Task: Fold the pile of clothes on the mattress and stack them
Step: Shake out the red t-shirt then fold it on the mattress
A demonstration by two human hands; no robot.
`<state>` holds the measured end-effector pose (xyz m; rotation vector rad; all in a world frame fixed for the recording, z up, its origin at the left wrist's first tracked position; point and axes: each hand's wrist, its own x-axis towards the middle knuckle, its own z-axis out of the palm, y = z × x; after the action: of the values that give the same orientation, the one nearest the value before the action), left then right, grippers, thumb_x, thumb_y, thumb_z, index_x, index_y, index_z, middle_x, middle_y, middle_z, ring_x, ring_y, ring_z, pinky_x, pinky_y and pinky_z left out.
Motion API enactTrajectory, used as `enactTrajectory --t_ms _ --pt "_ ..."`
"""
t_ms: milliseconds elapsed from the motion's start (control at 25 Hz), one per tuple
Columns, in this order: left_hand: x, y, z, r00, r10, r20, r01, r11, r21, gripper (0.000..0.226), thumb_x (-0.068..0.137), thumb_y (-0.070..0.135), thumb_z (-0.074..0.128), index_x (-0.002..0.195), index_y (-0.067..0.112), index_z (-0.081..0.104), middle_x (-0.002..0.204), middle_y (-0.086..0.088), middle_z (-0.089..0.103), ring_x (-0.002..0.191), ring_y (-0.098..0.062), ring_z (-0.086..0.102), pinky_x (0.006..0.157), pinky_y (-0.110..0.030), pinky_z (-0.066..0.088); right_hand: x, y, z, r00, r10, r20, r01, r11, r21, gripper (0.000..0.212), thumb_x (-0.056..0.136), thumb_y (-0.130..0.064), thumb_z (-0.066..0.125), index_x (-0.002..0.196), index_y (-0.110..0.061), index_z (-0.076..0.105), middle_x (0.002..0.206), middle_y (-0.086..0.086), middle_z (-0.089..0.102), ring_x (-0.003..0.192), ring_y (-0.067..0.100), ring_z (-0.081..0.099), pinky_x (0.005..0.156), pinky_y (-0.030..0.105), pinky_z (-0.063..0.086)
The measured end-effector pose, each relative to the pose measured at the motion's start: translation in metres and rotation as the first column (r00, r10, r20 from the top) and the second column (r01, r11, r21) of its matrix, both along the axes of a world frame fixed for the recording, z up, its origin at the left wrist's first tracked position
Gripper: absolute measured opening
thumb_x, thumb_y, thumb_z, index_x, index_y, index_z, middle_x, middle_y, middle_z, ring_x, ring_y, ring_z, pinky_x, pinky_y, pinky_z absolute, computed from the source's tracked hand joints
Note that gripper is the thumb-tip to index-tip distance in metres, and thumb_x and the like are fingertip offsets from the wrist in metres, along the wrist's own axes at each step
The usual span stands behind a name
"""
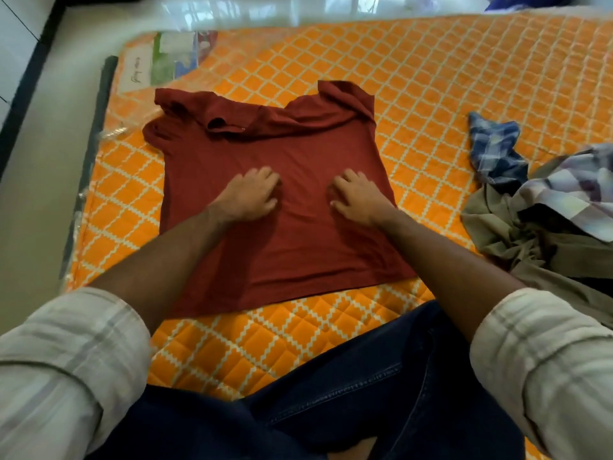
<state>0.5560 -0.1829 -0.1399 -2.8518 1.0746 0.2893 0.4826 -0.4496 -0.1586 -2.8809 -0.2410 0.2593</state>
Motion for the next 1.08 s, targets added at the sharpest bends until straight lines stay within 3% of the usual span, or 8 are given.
enactTrajectory --t_ms 160,400,480,600,680,800,920,1080 --pt "0.056 -0.013 -0.031 0.982 0.088 0.166 -0.071 0.992 -0.106 0.05 0.094 0.038 0.052 0.138 0.014 0.047 0.14 -0.012 0.047 0.12 -0.035 0.049 0.091 -0.053 0.043 0.067 0.014 -0.024 0.98 0.043 0.196 -0.033 0.998 -0.056 0.046 0.097 -0.039 0.052 0.138 -0.018 0.05 0.143 0.01 0.044 0.125 0.034 0.044 0.099 0.049 0.038" --pt "0.138 0.011 -0.032 0.891 0.175 0.419 -0.095 0.974 -0.204 0.047 0.085 0.028 0.052 0.13 0.016 0.05 0.124 -0.011 0.052 0.103 -0.035 0.051 0.079 -0.047 0.037 0.187 0.014 -0.022 0.943 -0.166 0.288 0.126 0.98 0.151 0.059 0.085 -0.033 0.055 0.143 -0.02 0.047 0.14 0.007 0.045 0.124 0.031 0.044 0.096 0.045 0.037" --pt "0.16 0.033 -0.023 0.901 0.195 0.388 -0.127 0.973 -0.194 0.054 0.077 0.03 0.055 0.129 0.015 0.049 0.127 -0.011 0.05 0.105 -0.036 0.049 0.078 -0.046 0.035 0.22 0.012 -0.006 0.983 -0.078 0.165 0.046 0.981 0.187 0.065 0.082 -0.042 0.058 0.145 -0.027 0.047 0.142 0.002 0.046 0.133 0.029 0.038 0.104 0.047 0.027" --pt "0.182 0.058 -0.018 0.933 0.074 0.353 -0.051 0.996 -0.075 0.055 0.078 0.037 0.06 0.128 0.016 0.052 0.137 -0.007 0.049 0.106 -0.034 0.048 0.078 -0.045 0.034 0.261 0.022 0.009 0.986 0.159 -0.059 -0.151 0.982 0.116 0.069 0.081 -0.053 0.072 0.142 -0.032 0.049 0.135 0.001 0.05 0.136 0.026 0.035 0.115 0.054 0.01" --pt "0.197 0.071 -0.012 0.937 -0.014 0.349 0.031 0.999 -0.043 0.054 0.081 0.041 0.057 0.131 0.02 0.053 0.146 -0.002 0.046 0.107 -0.032 0.048 0.078 -0.043 0.033 0.283 0.027 0.015 0.961 0.23 -0.153 -0.227 0.973 0.032 0.07 0.08 -0.047 0.077 0.142 -0.033 0.049 0.128 0.004 0.05 0.129 0.028 0.038 0.114 0.054 0.014" --pt "0.224 0.089 0.005 0.964 -0.011 0.266 0.058 0.984 -0.17 0.053 0.079 0.031 0.05 0.131 0.02 0.055 0.148 -0.001 0.046 0.108 -0.032 0.049 0.08 -0.043 0.035 0.304 0.015 0.031 0.939 0.202 -0.28 -0.201 0.979 0.03 0.053 0.08 -0.034 0.066 0.132 -0.036 0.058 0.132 0.005 0.046 0.127 0.032 0.037 0.11 0.054 0.022" --pt "0.255 0.1 0.017 0.981 0.037 0.193 0.001 0.982 -0.191 0.057 0.076 0.015 0.05 0.132 0.019 0.054 0.137 -0.007 0.056 0.104 -0.037 0.058 0.077 -0.047 0.046 0.31 0.006 0.033 0.978 0.105 -0.179 -0.11 0.994 -0.015 0.037 0.085 -0.018 0.063 0.118 -0.034 0.066 0.13 0.005 0.046 0.123 0.033 0.04 0.104 0.051 0.029" --pt "0.276 0.106 0.02 0.997 -0.022 0.069 0.03 0.993 -0.117 0.054 0.084 0.006 0.06 0.135 0.022 0.059 0.132 -0.005 0.06 0.102 -0.034 0.067 0.067 -0.043 0.056 0.313 0.01 0.028 0.96 0.193 -0.202 -0.177 0.98 0.093 0.033 0.085 -0.022 0.071 0.117 -0.027 0.064 0.114 0.002 0.05 0.103 0.025 0.055 0.086 0.043 0.049"
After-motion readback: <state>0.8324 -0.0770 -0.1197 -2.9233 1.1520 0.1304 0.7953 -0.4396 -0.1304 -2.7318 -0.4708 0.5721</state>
